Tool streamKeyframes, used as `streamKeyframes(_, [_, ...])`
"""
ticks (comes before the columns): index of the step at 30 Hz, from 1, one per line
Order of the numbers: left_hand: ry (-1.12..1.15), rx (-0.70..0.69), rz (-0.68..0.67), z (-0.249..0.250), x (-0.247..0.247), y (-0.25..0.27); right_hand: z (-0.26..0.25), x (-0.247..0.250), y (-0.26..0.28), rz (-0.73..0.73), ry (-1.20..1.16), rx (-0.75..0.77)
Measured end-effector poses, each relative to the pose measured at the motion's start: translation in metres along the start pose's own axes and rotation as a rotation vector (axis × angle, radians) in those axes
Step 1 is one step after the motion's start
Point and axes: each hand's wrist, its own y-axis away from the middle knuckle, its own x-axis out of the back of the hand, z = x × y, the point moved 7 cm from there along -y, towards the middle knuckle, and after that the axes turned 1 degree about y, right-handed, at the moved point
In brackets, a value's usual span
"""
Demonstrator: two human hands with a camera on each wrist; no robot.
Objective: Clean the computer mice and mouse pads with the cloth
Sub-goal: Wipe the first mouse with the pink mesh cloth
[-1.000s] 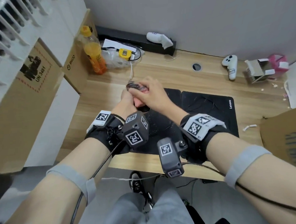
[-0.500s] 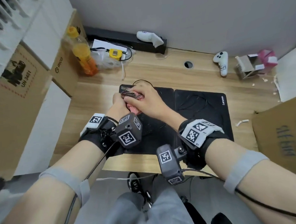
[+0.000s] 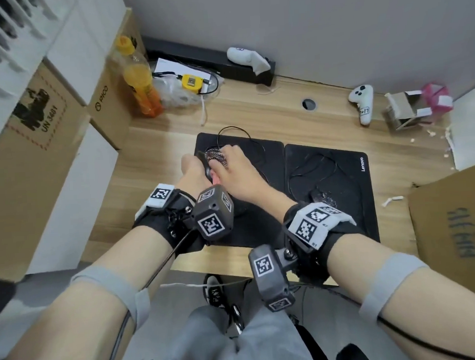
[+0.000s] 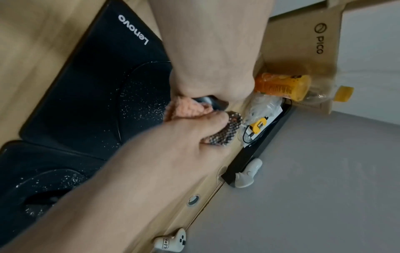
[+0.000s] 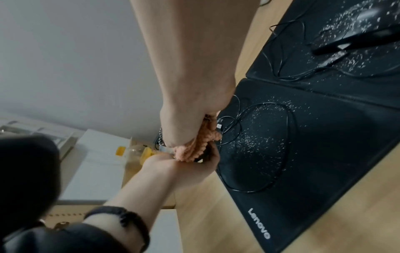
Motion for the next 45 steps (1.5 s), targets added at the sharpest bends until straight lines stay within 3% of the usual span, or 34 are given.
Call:
streamKeyframes(2, [-0.008, 0.03, -0.01, -0.004, -0.007, 0.005, 0.014, 0.005, -0.003, 0.046, -0.045, -0.065])
streamKeyframes(6, [-0.086, 0.089, -0.194, -0.014, -0.024, 0.015, 0.052, 0.028, -0.019, 0.162, -0.043, -0.292])
streamKeyframes(13, [0.015, -0.045, -0.006, -0.004, -0.004, 0.01, 0.001, 0.006, 0.006, 0.022, -0.005, -0.021])
streamKeyframes(15, [0.016, -0.025, -0.063, -0.007, -0.013, 0.02, 0.009, 0.013, 0.01, 0.052, -0.05, -0.004])
streamKeyframes(20, [-0.099, 0.076, -0.25, -0.02, -0.033, 0.027, 0.034, 0.057, 0.0, 0.26, -0.127, -0.176])
streamKeyframes(23, [-0.088, 0.062, -0.2, -0.017, -0.029, 0.023, 0.027, 0.041, -0.008, 0.193, -0.053, -0.193])
streamKeyframes(26, [-0.043, 0.017, -0.063, -0.01, -0.013, 0.009, -0.001, 0.017, 0.005, 0.098, 0.057, -0.074])
streamKeyframes(30, [-0.077, 0.014, -0.028, -0.019, -0.011, 0.005, 0.002, 0.016, 0.019, 0.009, 0.041, 0.035])
streamKeyframes(32, [-0.123, 0.036, -0.112, -0.021, -0.025, 0.012, 0.018, 0.035, 0.013, 0.145, -0.023, -0.022])
streamKeyframes(35, [-0.185, 0.025, -0.249, -0.017, -0.044, 0.021, 0.034, 0.063, 0.009, 0.386, 0.065, -0.176])
streamKeyframes(37, [-0.149, 0.005, -0.199, -0.012, -0.037, 0.016, 0.017, 0.06, 0.009, 0.37, 0.086, -0.148])
streamKeyframes(41, [-0.097, -0.048, 0.013, 0.0, -0.014, 0.002, -0.018, 0.023, 0.018, 0.125, 0.102, 0.077])
streamKeyframes(43, [-0.131, -0.017, -0.02, -0.002, -0.018, 0.01, -0.012, 0.026, 0.024, 0.124, 0.094, 0.118])
streamKeyframes(45, [-0.183, 0.019, -0.178, -0.006, -0.031, 0.02, 0.002, 0.049, 0.025, 0.293, -0.013, 0.069])
